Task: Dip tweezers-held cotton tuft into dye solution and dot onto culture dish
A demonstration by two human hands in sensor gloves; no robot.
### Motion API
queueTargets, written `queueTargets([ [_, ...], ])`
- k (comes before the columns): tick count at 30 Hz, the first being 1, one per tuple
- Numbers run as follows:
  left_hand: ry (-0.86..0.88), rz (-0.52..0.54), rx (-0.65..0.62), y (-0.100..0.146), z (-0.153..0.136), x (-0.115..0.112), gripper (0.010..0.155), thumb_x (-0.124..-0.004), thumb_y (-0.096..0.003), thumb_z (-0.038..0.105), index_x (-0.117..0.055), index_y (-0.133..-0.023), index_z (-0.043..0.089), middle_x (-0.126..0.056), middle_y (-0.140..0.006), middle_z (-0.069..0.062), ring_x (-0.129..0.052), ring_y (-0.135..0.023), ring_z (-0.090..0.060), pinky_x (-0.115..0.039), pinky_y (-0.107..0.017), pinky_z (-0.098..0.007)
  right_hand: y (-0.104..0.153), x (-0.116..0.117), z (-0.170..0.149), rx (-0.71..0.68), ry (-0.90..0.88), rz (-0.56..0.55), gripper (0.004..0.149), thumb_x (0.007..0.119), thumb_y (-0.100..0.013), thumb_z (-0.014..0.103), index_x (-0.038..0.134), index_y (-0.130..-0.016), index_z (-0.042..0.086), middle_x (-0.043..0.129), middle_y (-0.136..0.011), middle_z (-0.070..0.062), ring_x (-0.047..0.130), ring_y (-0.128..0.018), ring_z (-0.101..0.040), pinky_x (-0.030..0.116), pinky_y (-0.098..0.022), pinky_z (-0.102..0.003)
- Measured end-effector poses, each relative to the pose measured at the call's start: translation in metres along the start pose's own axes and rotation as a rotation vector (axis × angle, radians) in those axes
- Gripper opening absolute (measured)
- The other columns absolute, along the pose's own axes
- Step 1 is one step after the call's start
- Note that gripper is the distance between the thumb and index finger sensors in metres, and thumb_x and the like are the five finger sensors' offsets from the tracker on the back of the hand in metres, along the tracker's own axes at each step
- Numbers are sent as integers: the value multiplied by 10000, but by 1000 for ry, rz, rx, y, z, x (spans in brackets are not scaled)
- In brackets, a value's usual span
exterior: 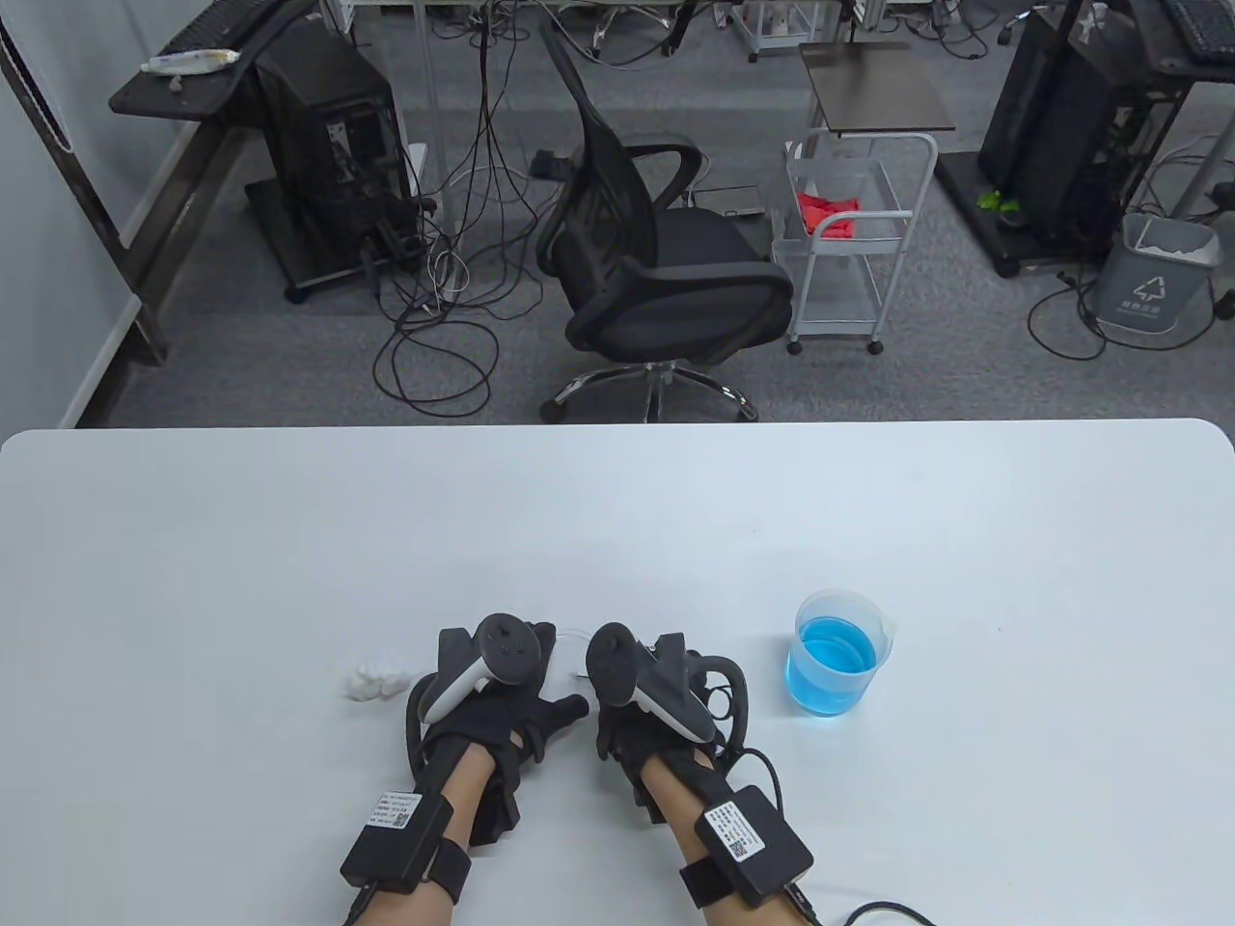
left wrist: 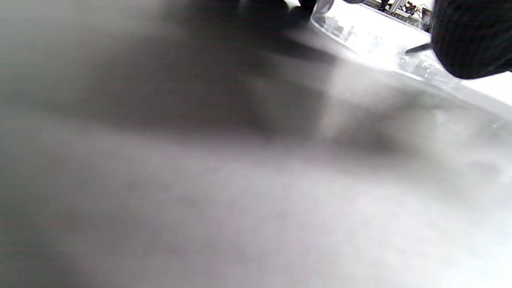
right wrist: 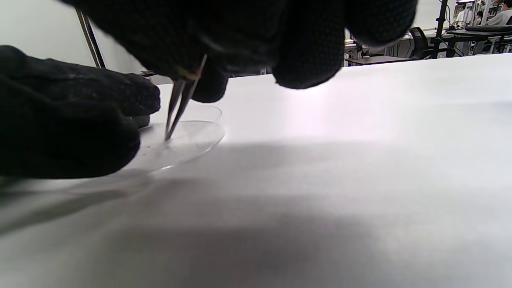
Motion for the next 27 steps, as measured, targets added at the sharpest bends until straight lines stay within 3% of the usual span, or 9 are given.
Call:
queueTargets([
  [27,-1,0,0,0,0,0,942,-679,-445,750,-120,-1114,391,-110,-1189,111,-102,-1161,-212,-208,-810,-448,-1,-3,-7,36,27,2,328,888,-413,288,983,-713,198,959,-467,2,936,-615,-227,675,-570,-573],
])
Point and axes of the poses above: the tracker on the back of each hand, its own z axis roughly to the thumb side, its own y axis roughly from the fingertips to the wrist, x = y × z, the point moved 1 cm from there along -y, roughly from the wrist to the fingertips
